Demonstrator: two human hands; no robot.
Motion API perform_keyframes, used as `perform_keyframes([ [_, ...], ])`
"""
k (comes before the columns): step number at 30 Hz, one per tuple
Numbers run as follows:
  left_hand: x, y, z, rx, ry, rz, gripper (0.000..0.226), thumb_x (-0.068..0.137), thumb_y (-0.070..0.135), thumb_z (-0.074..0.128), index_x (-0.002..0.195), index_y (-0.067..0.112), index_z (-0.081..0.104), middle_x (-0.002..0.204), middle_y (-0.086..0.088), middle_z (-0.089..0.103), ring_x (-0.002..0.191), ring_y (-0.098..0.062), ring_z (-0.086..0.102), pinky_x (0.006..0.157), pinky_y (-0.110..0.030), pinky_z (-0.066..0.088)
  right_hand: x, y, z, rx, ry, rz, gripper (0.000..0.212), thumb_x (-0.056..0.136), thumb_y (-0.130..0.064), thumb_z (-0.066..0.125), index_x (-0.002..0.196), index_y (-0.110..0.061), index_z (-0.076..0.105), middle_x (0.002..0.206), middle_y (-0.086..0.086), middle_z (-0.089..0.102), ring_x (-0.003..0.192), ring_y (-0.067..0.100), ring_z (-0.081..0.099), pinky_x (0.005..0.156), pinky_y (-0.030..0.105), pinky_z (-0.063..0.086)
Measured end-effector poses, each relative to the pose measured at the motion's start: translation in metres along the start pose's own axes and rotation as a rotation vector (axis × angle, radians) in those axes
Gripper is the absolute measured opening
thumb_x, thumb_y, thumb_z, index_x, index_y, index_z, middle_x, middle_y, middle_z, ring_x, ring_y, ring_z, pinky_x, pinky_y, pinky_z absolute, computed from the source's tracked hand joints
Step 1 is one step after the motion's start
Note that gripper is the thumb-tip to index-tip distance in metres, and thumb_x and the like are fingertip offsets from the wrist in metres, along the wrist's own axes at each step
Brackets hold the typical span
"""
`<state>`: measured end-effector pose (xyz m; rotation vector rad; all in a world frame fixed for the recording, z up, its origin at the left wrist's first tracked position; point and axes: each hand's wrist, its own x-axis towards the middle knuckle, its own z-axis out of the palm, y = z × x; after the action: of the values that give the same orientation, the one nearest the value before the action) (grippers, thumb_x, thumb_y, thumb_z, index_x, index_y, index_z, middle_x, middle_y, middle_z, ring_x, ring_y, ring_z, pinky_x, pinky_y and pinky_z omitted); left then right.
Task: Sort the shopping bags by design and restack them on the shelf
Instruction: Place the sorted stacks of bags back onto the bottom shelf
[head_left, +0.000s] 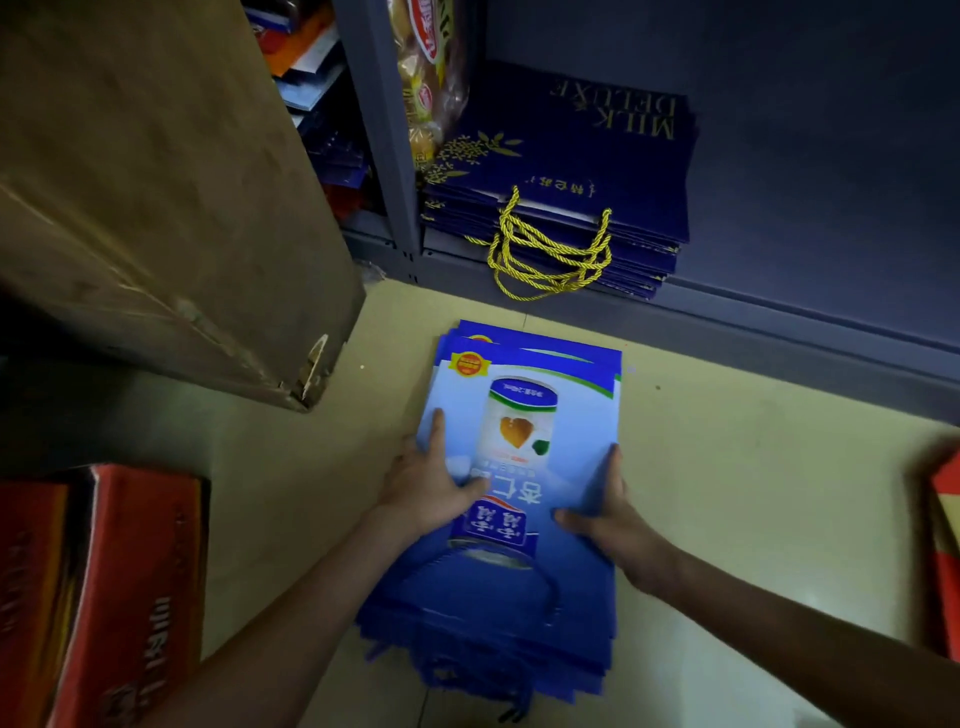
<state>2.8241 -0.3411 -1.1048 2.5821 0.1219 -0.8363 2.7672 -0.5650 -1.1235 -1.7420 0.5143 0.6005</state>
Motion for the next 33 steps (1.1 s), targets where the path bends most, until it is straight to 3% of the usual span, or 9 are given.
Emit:
perform_keyframes([
  [7, -0.034, 0.066, 0.057, -0.095, -0.155, 0.198, 0.104, 0.084, 0.051, 0.062, 0.149, 0.026, -0.015, 0.154, -0.011, 0.0, 0.141, -0.029, 0.015, 0.102, -0.031, 0.032, -0.046, 0.045, -0.082, 0.075, 0.079, 0.12, 0.117, 0.077, -0.005, 0.075, 0.148, -0.031, -0.015, 0.155, -0.015, -0.002, 0.143, 0.012, 0.007, 0.114, 0.04, 0.024],
  [10, -0.041, 0.082, 0.073, -0.18, -0.2, 0.251, 0.103, 0.085, 0.048, 0.062, 0.15, 0.025, -0.015, 0.155, -0.008, 0.001, 0.142, -0.025, 0.016, 0.099, -0.026, 0.032, -0.065, 0.062, -0.102, 0.107, 0.17, 0.142, 0.123, 0.062, -0.027, 0.085, 0.148, -0.043, -0.001, 0.152, -0.021, 0.013, 0.139, 0.015, 0.024, 0.107, 0.049, 0.037],
  [14, -0.027, 0.087, 0.089, -0.33, -0.109, 0.206, 0.103, 0.079, 0.048, 0.069, 0.152, 0.017, 0.003, 0.155, -0.005, 0.02, 0.14, -0.021, 0.025, 0.109, -0.032, 0.031, -0.08, 0.072, -0.106, 0.53, 0.177, 0.146, 0.068, 0.077, 0.001, 0.073, 0.126, -0.023, 0.032, 0.126, 0.005, 0.058, 0.1, 0.031, 0.066, 0.066, 0.042, 0.058],
  [18, -0.008, 0.091, 0.099, -0.556, -0.197, 0.013, 0.079, 0.064, 0.053, 0.078, 0.127, 0.018, 0.046, 0.131, -0.003, 0.052, 0.113, -0.016, 0.055, 0.091, -0.037, 0.05, -0.079, 0.064, -0.117, 0.723, 0.241, 0.192, 0.053, 0.079, -0.005, 0.069, 0.125, -0.006, 0.042, 0.113, 0.018, 0.066, 0.086, 0.036, 0.069, 0.06, 0.041, 0.056],
  [20, -0.006, 0.098, 0.099, -0.679, -0.269, -0.015, 0.067, 0.066, 0.041, 0.081, 0.12, 0.016, 0.051, 0.121, -0.001, 0.062, 0.102, -0.015, 0.062, 0.081, -0.031, 0.052, -0.081, 0.058, -0.125, 0.708, 0.201, 0.218, 0.043, 0.081, -0.005, 0.067, 0.12, -0.003, 0.05, 0.103, 0.016, 0.07, 0.08, 0.032, 0.071, 0.058, 0.038, 0.057],
  [22, -0.008, 0.103, 0.098, -0.669, -0.27, 0.015, 0.059, 0.073, 0.027, 0.08, 0.12, 0.016, 0.047, 0.119, 0.002, 0.06, 0.105, -0.015, 0.059, 0.087, -0.034, 0.05, -0.086, 0.057, -0.126, 0.678, 0.137, 0.209, 0.028, 0.085, 0.0, 0.062, 0.112, -0.006, 0.055, 0.094, 0.013, 0.073, 0.075, 0.029, 0.071, 0.057, 0.036, 0.057],
  [25, -0.014, 0.108, 0.096, -0.672, -0.264, 0.086, 0.066, 0.068, 0.026, 0.079, 0.124, 0.019, 0.044, 0.124, 0.002, 0.058, 0.11, -0.015, 0.057, 0.093, -0.042, 0.05, -0.092, 0.066, -0.12, 0.738, 0.124, 0.19, 0.038, 0.084, 0.002, 0.061, 0.118, -0.012, 0.049, 0.103, 0.014, 0.071, 0.082, 0.033, 0.07, 0.06, 0.04, 0.057],
  [28, -0.019, 0.11, 0.096, -0.662, -0.274, 0.122, 0.064, 0.072, 0.021, 0.079, 0.127, 0.02, 0.045, 0.125, 0.003, 0.057, 0.111, -0.014, 0.055, 0.087, -0.032, 0.05, -0.098, 0.077, -0.117, 0.804, 0.153, 0.19, 0.052, 0.084, 0.002, 0.061, 0.128, -0.016, 0.042, 0.116, 0.016, 0.066, 0.089, 0.036, 0.069, 0.063, 0.044, 0.057],
  [33, -0.026, 0.108, 0.098, -0.51, -0.184, 0.167, 0.079, 0.052, 0.051, 0.075, 0.124, 0.036, 0.046, 0.133, -0.001, 0.044, 0.123, -0.014, 0.04, 0.096, -0.035, 0.045, -0.109, 0.078, -0.118, 0.819, 0.156, 0.183, 0.059, 0.083, 0.003, 0.062, 0.131, -0.023, 0.038, 0.123, 0.016, 0.061, 0.093, 0.039, 0.067, 0.062, 0.044, 0.056],
])
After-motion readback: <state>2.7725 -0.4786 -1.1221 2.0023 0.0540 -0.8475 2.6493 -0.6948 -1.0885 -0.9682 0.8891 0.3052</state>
